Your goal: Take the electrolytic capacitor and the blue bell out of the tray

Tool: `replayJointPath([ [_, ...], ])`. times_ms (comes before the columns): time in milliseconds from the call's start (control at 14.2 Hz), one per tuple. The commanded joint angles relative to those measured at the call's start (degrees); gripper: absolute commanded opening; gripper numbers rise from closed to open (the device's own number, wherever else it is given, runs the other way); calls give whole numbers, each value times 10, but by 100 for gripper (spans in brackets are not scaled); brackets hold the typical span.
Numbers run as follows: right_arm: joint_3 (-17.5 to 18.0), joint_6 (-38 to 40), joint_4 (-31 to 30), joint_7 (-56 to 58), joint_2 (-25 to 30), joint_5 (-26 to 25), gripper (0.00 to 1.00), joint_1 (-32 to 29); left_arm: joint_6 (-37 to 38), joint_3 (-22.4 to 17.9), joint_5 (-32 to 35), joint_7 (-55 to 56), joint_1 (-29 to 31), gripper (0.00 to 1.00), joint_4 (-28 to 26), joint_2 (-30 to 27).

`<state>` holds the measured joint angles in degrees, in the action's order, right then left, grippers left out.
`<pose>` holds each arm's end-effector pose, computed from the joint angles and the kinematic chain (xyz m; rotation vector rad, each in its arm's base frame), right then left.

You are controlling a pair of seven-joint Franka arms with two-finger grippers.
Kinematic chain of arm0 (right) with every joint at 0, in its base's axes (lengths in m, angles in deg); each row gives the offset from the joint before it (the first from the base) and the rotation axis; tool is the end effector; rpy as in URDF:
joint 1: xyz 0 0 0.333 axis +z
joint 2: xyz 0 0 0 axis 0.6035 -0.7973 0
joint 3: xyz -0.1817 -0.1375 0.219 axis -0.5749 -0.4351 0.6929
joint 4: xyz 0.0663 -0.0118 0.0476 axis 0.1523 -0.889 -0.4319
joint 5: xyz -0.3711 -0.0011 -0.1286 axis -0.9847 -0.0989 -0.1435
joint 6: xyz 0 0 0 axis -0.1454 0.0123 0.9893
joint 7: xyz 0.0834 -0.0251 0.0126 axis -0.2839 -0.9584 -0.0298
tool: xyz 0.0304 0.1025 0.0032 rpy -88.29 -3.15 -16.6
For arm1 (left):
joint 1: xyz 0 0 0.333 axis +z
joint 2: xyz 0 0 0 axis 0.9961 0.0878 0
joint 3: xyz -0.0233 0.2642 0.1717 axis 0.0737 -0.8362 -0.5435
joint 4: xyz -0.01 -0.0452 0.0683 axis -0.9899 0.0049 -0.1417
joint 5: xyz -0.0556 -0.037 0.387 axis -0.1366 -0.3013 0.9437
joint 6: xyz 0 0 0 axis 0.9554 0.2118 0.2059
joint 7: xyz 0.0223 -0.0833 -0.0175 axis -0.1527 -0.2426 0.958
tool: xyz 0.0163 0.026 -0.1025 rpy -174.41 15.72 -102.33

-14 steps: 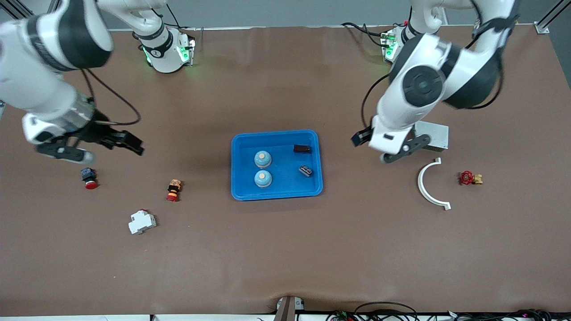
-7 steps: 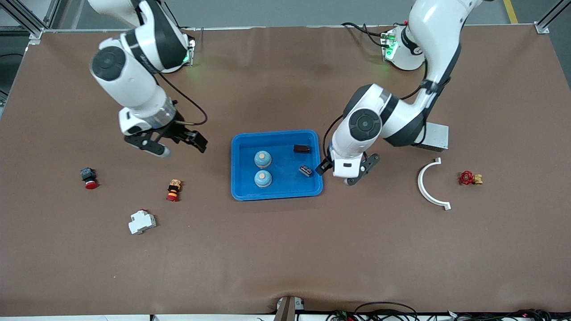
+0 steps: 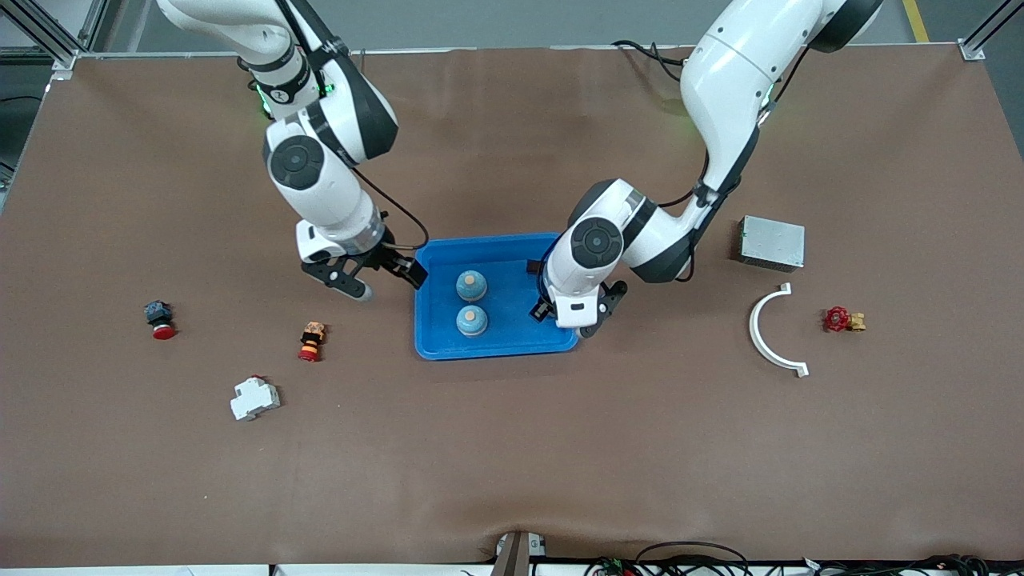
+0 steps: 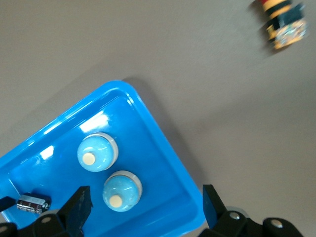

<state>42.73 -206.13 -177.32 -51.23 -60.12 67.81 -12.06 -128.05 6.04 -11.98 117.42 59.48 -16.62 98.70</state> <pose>0.5121 0.3062 0.3288 -2.9020 0.7576 -0.0303 0.5433 -0.4403 0.2225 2.7415 1.3506 -0.2259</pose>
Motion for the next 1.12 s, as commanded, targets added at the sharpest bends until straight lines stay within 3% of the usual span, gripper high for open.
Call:
replayJointPath([
  [0,-8,-6,33,-70,-42,-38,100,35,-6,-7,42,57,-13,70,14,11],
  [211,-7,-8,72,-174,-96,-129,100,69,-40,-8,44,62,-18,69,17,42],
  [351,-7,-8,112,-206,-134,-138,100,84,-54,-8,44,63,-19,69,17,47],
  [421,-7,-8,122,-212,-147,-139,100,89,-59,-8,46,65,-19,62,15,50],
  [562,-7,-8,134,-213,-163,-138,100,96,-59,-8,46,64,-18,4,15,50],
  [632,-7,-8,133,-213,-167,-138,100,103,-57,-8,46,65,-18,0,15,45],
  [1053,-7,-20,132,-221,-197,-137,100,125,17,-20,54,59,12,0,10,-50],
])
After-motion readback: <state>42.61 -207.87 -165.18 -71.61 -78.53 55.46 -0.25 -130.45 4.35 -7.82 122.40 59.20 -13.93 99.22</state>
